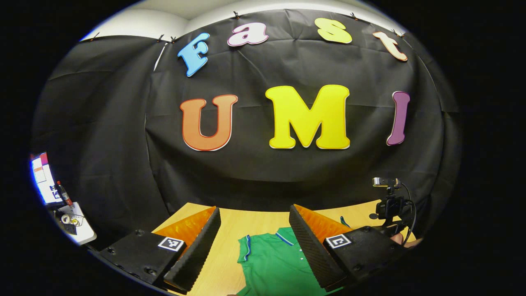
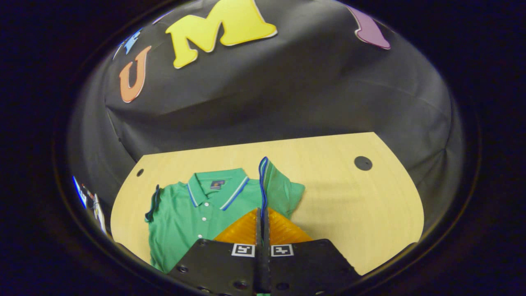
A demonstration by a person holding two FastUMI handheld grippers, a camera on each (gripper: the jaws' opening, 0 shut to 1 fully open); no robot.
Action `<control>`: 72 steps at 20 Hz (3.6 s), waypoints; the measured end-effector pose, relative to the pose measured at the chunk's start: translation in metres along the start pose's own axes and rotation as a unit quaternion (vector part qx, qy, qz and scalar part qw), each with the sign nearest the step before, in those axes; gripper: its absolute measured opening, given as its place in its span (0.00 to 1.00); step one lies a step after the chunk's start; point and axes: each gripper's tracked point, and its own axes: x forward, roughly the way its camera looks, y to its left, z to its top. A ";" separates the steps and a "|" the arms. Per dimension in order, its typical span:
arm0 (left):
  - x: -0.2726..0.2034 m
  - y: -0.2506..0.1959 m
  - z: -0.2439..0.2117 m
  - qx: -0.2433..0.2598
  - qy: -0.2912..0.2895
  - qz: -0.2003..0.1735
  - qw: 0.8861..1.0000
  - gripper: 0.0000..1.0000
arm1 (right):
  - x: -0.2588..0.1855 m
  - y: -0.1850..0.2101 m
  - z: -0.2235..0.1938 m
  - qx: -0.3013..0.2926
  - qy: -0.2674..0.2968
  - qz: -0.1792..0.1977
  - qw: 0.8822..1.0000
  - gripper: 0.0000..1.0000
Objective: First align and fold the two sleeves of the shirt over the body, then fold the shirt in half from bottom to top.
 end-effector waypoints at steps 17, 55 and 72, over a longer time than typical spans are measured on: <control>0.004 0.035 -0.030 -0.021 0.036 -0.007 0.999 1.00 | -0.092 0.068 0.049 -0.051 -0.118 -0.007 0.992 0.94; 0.185 0.027 -0.318 -0.027 0.343 -0.095 0.934 0.30 | -0.209 0.007 -0.007 -0.045 -0.075 -0.097 0.991 0.95; 0.179 -0.074 -0.224 -0.004 0.280 -0.180 0.943 0.06 | -0.227 0.001 -0.006 -0.038 -0.093 -0.087 0.991 0.96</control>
